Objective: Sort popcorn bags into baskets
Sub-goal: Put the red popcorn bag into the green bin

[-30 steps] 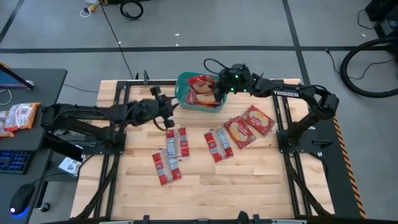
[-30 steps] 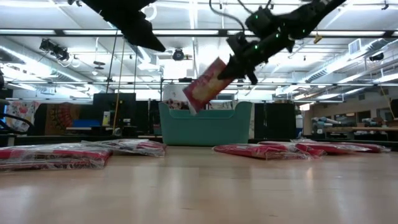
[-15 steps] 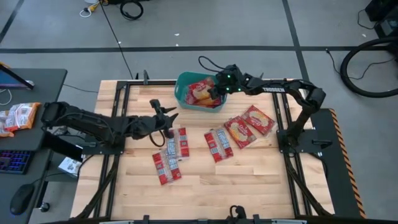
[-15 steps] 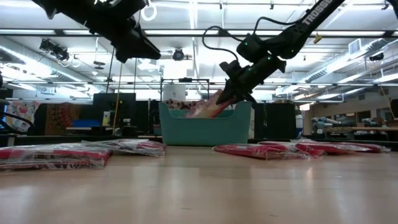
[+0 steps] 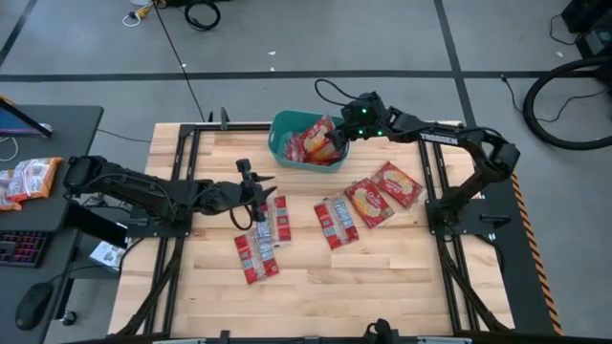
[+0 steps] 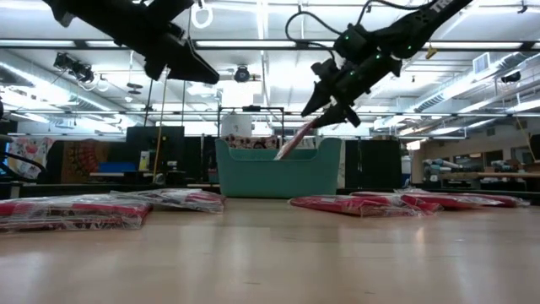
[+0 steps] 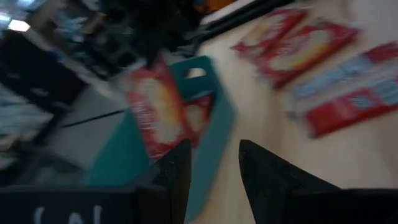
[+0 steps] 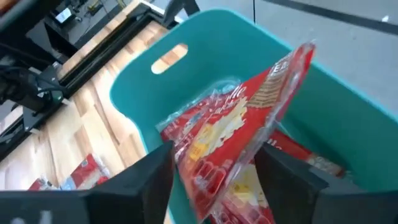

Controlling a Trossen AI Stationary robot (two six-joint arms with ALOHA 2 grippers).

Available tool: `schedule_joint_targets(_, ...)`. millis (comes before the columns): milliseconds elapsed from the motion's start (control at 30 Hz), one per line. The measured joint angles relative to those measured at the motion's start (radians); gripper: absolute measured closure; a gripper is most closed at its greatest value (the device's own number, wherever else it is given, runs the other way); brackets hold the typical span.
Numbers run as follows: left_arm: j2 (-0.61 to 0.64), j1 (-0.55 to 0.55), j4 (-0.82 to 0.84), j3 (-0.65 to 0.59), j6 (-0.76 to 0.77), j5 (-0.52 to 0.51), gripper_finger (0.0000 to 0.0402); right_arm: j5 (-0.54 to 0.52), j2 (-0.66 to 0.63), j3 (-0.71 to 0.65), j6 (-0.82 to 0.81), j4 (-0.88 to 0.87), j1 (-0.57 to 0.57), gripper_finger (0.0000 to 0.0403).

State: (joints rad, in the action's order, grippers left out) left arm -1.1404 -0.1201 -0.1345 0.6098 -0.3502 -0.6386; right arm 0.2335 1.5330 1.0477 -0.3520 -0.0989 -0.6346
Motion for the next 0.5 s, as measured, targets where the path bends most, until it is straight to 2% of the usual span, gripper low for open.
schedule_joint_targets(67, 0.0, 0.0, 0.019, 0.0, 0.023, 0.037, 0.0263, 0.001, -0.02, 0.001, 0.014, -0.041, 0.0, 0.0162)
schedule_joint_targets(167, 0.0, 0.0, 0.031, 0.0, 0.031, 0.04, 0.0263, -0.006, -0.051, 0.0, 0.035, -0.127, 0.0, 0.0152)
schedule_joint_targets(367, 0.0, 0.0, 0.029, 0.0, 0.026, 0.041, 0.0262, 0.024, -0.077, 0.0, 0.052, -0.176, 0.043, 0.0153)
schedule_joint_targets(500, 0.0, 0.001, 0.037, 0.0, 0.085, 0.073, 0.0262, -0.05, -0.12, 0.0, 0.09, -0.223, 0.071, 0.0158)
